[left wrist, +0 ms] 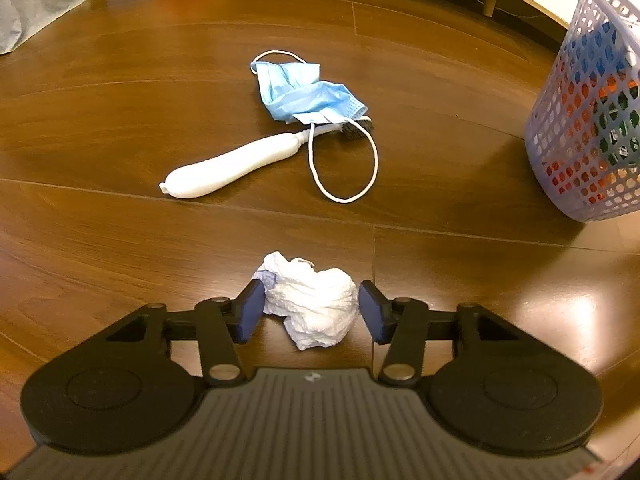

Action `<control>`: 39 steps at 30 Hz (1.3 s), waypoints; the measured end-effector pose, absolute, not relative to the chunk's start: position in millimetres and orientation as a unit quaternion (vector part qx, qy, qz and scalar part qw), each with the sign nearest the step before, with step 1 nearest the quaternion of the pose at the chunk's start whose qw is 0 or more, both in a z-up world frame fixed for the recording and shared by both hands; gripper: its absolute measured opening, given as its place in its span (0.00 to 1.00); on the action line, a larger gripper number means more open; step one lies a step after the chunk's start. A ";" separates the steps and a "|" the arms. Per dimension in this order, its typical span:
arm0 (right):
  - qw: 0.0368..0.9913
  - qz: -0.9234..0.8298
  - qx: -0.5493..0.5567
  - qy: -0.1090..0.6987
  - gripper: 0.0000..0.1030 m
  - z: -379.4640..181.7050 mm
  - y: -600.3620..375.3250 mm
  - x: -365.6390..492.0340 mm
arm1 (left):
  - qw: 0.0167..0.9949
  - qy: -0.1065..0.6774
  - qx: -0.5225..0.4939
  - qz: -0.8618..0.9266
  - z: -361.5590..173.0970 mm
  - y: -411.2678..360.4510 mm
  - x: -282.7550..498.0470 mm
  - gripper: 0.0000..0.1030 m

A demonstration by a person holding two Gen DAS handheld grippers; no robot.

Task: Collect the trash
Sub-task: 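Close the left tool on the crumpled white tissue, then lift the tissue and carry it over the wastebasket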

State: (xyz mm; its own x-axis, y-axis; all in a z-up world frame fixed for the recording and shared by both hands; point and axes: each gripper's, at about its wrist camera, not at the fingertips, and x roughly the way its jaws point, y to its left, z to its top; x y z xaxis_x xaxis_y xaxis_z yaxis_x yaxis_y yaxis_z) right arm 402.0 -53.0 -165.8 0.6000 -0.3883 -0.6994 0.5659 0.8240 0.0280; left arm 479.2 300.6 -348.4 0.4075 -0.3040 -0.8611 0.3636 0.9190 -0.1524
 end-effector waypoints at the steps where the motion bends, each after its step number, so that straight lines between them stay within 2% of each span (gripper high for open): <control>1: 0.886 -0.269 0.124 0.357 0.09 -165.9 -53.4 402.1 | 0.838 0.506 0.031 -0.200 -349.0 299.8 479.2 0.41; 7: 0.885 -0.270 0.124 0.357 0.09 -166.1 -53.0 402.0 | 0.841 0.502 0.041 -0.199 -349.8 299.3 475.7 0.29; 10: 0.885 -0.270 0.123 0.357 0.09 -166.3 -52.6 402.2 | 0.841 0.502 0.039 -0.199 -349.5 299.7 475.5 0.27; 25: 0.886 -0.267 0.124 0.357 0.10 -165.6 -52.5 402.2 | 0.847 0.490 0.027 -0.205 -332.9 302.6 474.4 0.26; 39: 0.890 -0.257 0.132 0.354 0.10 -162.4 -57.6 397.6 | 0.874 0.414 -0.007 -0.254 -249.1 294.8 470.4 0.26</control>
State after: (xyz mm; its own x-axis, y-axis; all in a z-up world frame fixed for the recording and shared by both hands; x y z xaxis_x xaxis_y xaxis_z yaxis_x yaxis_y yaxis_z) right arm 397.6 -57.6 -162.4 0.6173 -0.3650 -0.6970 0.5511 0.8328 0.0519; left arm 470.4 294.8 -249.1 0.5274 -0.4503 -0.7205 0.4384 0.8706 -0.2232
